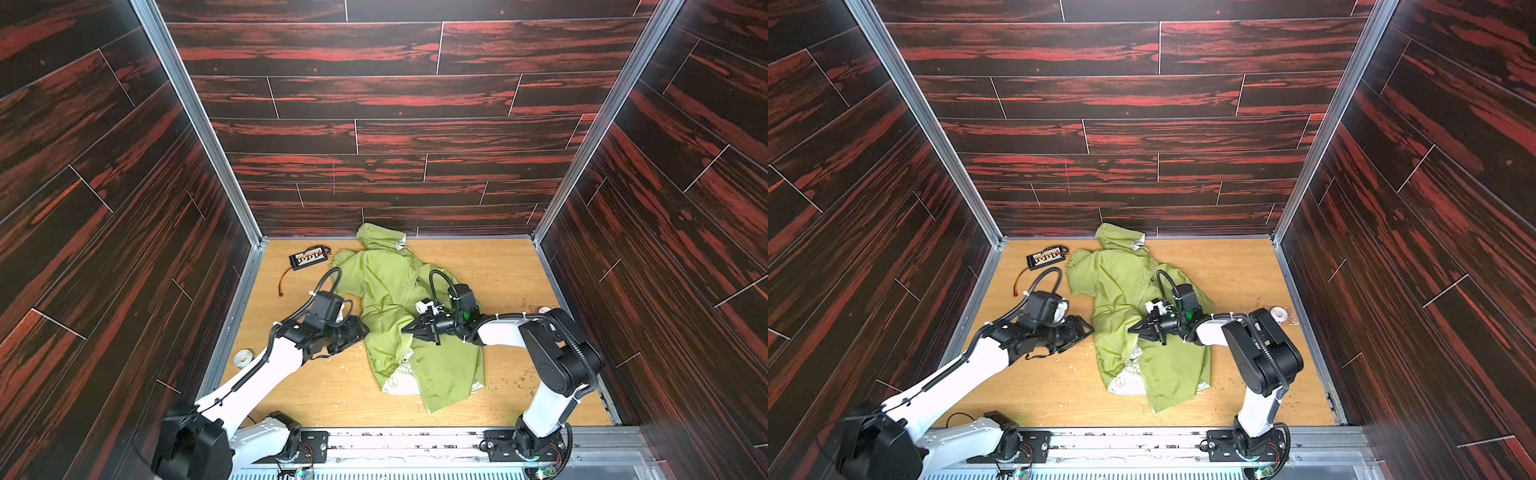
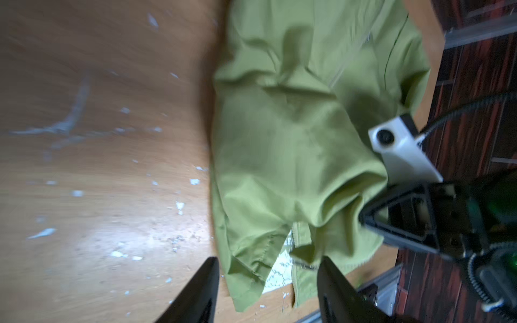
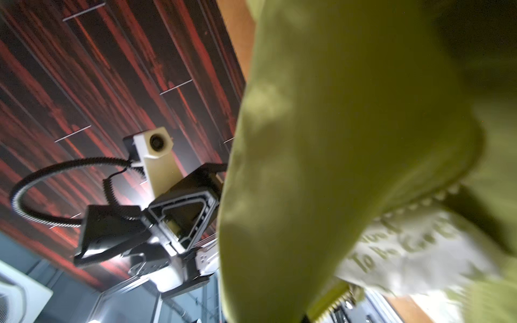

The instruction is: Zip up the jacket

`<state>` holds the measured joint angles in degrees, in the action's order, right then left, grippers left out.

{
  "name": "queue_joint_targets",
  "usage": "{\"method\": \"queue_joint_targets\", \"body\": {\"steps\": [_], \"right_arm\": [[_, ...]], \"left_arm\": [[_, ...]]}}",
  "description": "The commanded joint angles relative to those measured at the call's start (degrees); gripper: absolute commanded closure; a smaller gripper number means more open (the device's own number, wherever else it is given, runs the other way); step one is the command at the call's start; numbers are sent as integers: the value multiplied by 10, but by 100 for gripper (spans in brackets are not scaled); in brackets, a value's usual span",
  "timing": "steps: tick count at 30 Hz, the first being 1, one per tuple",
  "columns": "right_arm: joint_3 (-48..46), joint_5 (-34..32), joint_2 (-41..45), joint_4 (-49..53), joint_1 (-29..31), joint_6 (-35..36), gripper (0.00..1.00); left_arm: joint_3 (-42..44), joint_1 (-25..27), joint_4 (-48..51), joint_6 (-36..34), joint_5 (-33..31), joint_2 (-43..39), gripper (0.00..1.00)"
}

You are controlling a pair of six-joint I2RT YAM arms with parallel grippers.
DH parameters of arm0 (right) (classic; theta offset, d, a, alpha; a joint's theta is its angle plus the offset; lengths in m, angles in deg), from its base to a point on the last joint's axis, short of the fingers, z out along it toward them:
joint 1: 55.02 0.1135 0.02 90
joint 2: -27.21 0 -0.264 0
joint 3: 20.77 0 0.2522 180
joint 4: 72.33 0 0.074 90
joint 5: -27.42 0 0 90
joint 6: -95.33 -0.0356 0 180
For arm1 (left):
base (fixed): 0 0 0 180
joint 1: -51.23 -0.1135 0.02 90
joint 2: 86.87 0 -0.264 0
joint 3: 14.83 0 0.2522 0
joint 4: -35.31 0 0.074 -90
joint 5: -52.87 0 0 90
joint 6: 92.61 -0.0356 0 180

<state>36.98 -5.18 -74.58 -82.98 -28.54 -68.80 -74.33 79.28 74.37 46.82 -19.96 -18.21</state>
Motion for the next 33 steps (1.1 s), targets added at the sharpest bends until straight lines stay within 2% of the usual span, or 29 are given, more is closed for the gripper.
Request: {"method": "queue_joint_targets", "body": {"steps": [1,4,7,10,12,15,19,33], "right_arm": [[-12,-25,42,127,-46,97,82],[-3,-52,65,221,-78,159,73],[24,-90,92,317,-86,222,56],[39,-128,129,371,-86,245,44],[39,-152,159,395,-85,248,40],[34,-193,204,442,-81,260,40],[16,-229,237,479,-78,282,39],[-6,-297,197,493,-17,327,44]], "left_arm": [[-31,33,-18,-14,3,30,42],[-46,64,-32,-11,-1,68,42],[-67,89,-45,-7,0,109,42],[-84,102,-54,-4,-2,143,43],[-91,103,-58,-1,-4,161,44],[-100,104,-61,0,-8,184,44],[-108,106,-52,-13,-15,209,38],[-107,159,-11,-134,-81,200,29]]}}
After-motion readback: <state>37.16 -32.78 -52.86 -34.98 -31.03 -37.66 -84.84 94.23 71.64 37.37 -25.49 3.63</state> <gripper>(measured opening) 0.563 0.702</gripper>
